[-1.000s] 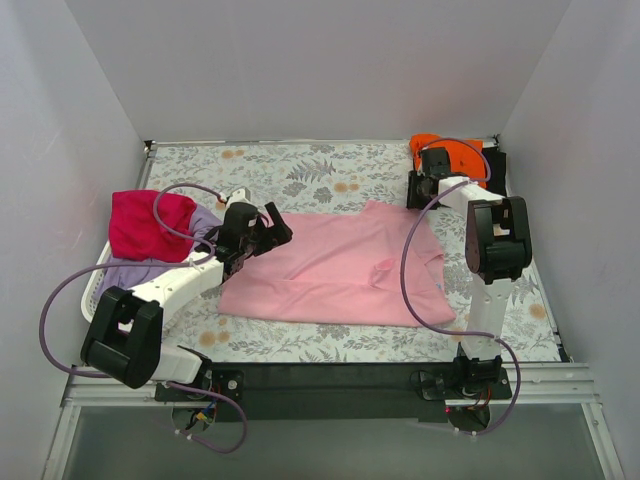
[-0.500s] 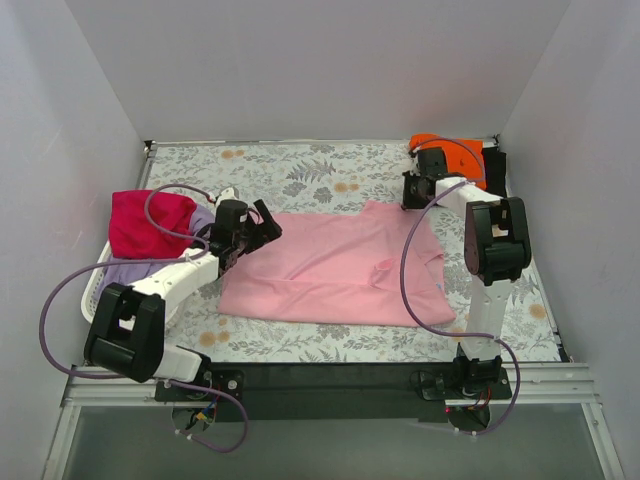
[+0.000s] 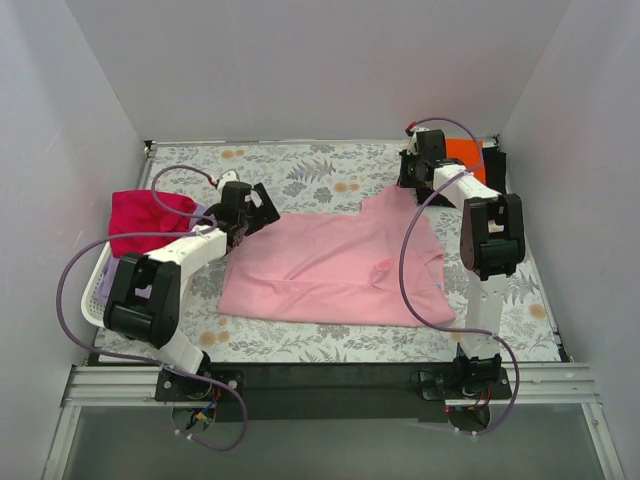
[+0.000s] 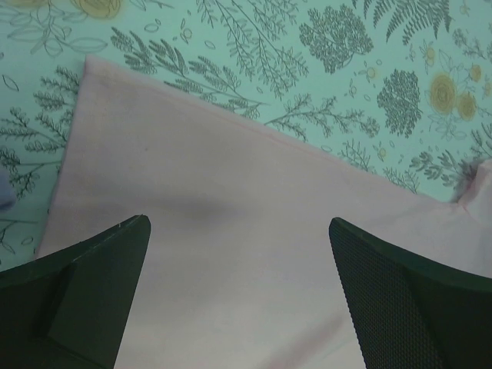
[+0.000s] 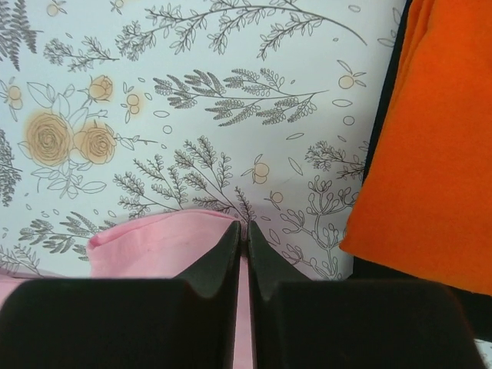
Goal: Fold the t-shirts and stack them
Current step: Fold the tshirt
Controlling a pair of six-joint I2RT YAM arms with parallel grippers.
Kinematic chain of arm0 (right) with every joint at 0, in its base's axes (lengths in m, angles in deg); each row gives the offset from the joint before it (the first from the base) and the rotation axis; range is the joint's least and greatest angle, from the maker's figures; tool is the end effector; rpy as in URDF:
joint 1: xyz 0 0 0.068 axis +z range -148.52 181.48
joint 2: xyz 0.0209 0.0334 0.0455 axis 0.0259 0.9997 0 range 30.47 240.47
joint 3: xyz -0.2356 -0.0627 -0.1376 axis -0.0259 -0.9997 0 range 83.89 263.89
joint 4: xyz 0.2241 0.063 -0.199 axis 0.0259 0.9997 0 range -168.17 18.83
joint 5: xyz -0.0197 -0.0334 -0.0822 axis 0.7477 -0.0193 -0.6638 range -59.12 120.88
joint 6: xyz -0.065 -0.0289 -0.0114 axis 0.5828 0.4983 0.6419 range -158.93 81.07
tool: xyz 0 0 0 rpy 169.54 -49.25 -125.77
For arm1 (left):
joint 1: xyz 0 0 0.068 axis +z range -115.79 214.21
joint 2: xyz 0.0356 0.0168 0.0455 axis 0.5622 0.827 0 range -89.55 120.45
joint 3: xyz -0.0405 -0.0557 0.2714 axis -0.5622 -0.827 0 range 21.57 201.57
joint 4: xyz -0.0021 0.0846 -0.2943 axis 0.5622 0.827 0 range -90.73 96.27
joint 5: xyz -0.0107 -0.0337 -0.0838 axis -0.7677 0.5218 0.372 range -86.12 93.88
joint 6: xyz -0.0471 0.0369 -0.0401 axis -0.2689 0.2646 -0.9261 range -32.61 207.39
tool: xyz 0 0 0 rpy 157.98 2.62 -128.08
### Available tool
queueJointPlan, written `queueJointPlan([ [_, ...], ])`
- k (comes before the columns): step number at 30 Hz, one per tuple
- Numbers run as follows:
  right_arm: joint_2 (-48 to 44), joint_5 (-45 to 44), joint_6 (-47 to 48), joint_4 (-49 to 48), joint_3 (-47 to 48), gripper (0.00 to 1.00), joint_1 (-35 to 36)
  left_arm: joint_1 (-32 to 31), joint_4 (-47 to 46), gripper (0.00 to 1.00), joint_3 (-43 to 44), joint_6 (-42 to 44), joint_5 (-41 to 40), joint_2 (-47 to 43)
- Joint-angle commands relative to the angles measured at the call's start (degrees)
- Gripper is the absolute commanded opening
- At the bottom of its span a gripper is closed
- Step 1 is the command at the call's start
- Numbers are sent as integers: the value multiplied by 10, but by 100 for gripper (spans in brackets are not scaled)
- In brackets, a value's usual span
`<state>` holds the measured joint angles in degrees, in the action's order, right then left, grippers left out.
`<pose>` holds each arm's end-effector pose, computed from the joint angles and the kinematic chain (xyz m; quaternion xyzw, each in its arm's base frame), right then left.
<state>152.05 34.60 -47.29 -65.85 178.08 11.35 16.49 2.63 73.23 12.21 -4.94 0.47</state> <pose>0.5431 0.0984 0.1782 -0.0257 0.9045 0.0962 0.4147 0.3702 -0.1087 0.1622 -0.4649 0.7827 -0.2472 0.3318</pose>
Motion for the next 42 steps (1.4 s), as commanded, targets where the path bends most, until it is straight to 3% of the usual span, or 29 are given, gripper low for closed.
queueJointPlan([
  [1,16,15,12,-4,21,1,1,5,-4,95,50,30,-57,35],
  [10,10,22,16,-4,11,1,0,18,12,91,142,64,-135,134],
  [21,16,25,19,-3,10,1,0,29,22,83,149,56,-188,163],
  [36,20,23,23,4,9,1,1,44,-10,44,166,62,-209,211],
  [42,25,26,24,8,12,1,0,51,-8,41,175,62,-204,226],
])
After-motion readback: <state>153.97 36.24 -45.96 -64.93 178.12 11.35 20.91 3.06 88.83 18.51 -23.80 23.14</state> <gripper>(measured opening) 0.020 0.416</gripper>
